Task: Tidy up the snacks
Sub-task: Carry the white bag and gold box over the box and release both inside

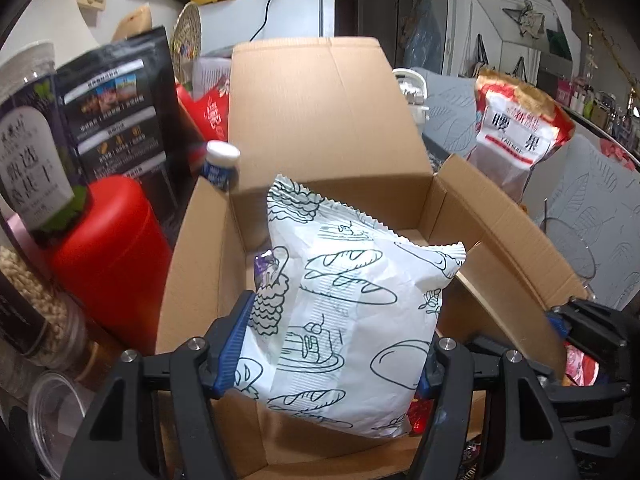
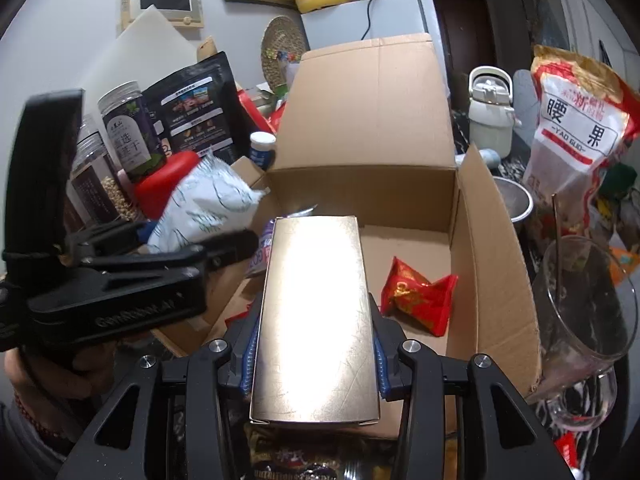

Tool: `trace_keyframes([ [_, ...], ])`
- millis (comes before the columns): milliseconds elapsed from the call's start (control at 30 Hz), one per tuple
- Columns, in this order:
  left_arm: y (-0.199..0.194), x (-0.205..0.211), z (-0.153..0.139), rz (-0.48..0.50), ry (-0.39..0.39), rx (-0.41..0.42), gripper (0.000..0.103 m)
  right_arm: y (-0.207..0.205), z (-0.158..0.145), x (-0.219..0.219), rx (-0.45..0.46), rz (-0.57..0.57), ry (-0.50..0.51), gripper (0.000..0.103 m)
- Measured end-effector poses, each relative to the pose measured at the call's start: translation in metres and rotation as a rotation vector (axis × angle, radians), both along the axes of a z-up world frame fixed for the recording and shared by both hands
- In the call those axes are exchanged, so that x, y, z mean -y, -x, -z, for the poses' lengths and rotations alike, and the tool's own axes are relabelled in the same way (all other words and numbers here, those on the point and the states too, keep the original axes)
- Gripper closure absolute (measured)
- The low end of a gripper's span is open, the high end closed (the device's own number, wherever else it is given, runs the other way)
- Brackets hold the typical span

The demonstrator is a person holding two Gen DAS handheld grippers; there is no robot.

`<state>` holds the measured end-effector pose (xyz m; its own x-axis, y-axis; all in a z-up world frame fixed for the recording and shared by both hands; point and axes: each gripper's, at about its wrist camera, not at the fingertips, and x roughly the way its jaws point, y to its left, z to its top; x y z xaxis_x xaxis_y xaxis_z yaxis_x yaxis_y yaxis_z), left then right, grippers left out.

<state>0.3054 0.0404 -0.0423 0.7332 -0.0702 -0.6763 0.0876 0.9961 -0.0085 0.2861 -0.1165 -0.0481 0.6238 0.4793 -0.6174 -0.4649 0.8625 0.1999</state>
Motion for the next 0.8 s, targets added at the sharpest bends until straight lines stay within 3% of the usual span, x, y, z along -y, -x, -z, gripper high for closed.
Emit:
trace_keyframes([
  [300,-0.008,0.002,0.016,-0.023,-0.036,-0.058,0.038,-0.003,0.004,-0.006,0.002,0.012,0.026,0.060],
  [600,-0.008,0.012,0.016,-0.023,-0.064,-0.069,0.038,-0.009,0.009,-0.007,-0.034,0.049,0.105,0.059],
  [800,-0.001,0.016,0.012,-0.053,-0.128,-0.066,0.038,-0.005,0.007,-0.013,-0.050,0.069,0.162,0.056],
])
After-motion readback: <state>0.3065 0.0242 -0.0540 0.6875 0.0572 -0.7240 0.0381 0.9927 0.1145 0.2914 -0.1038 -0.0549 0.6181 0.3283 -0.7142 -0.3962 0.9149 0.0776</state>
